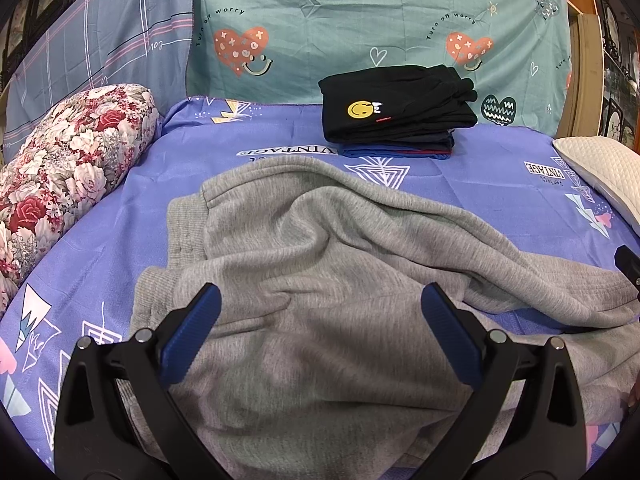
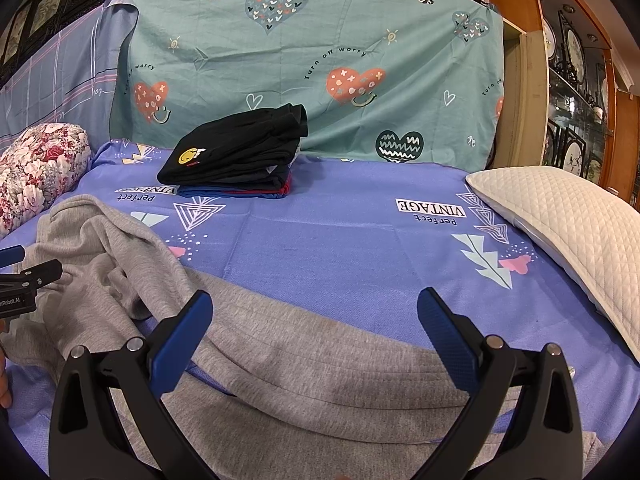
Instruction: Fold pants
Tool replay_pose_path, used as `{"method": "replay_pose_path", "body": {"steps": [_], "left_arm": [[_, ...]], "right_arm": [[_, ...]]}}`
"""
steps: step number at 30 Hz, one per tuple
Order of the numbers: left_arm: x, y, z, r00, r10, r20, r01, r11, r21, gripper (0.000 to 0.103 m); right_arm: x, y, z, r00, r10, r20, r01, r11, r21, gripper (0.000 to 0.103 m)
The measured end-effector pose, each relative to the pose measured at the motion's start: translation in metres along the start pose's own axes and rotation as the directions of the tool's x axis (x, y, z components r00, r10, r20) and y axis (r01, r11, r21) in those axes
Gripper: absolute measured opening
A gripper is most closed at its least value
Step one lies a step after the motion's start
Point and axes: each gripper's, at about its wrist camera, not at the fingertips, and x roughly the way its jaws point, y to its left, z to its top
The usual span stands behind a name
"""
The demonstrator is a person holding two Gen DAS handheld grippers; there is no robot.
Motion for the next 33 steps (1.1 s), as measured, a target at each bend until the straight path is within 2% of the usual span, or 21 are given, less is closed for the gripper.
{"method": "replay_pose_path", "body": {"steps": [21,24,26,29,31,33], "left_arm": [[-0.001,0.004,0.000,1.000,-0.004,-0.004,0.004,1.000,-0.018,0.101],[-0.015,0.024,0.003,0.999,-0.042,-0.001,0.042,0.997,-0.064,0.101],[-0.024,0.042,0.009,1.000,-0.030,-0.005,0.030,0.999,-0.039,0.101],[-0.026,0.076,0.024,0.998,0.066,-0.006,-0.066,0.997,0.025,0.101],[-0.009,0.098,0.033,0.992,0.112,-0.062,-0.108,0.993,0.057,0.101],[0.014,0.117,0.040,0.984,0.109,-0.139,-0.100,0.992,0.071,0.101]], "right_arm": [[0.000,0.004,-0.002,1.000,0.001,0.001,-0.001,1.000,0.003,0.102],[-0.007,-0.008,0.001,0.998,0.062,0.009,-0.063,0.997,0.053,0.102],[-0.018,-0.016,0.006,0.996,0.089,0.005,-0.089,0.995,0.050,0.102],[-0.038,-0.034,0.012,0.999,0.050,0.021,-0.049,0.998,-0.034,0.102],[-0.047,-0.050,0.015,1.000,0.017,0.008,-0.017,0.995,-0.094,0.102],[-0.051,-0.069,0.016,1.000,-0.010,-0.012,0.009,0.990,-0.140,0.102]]}}
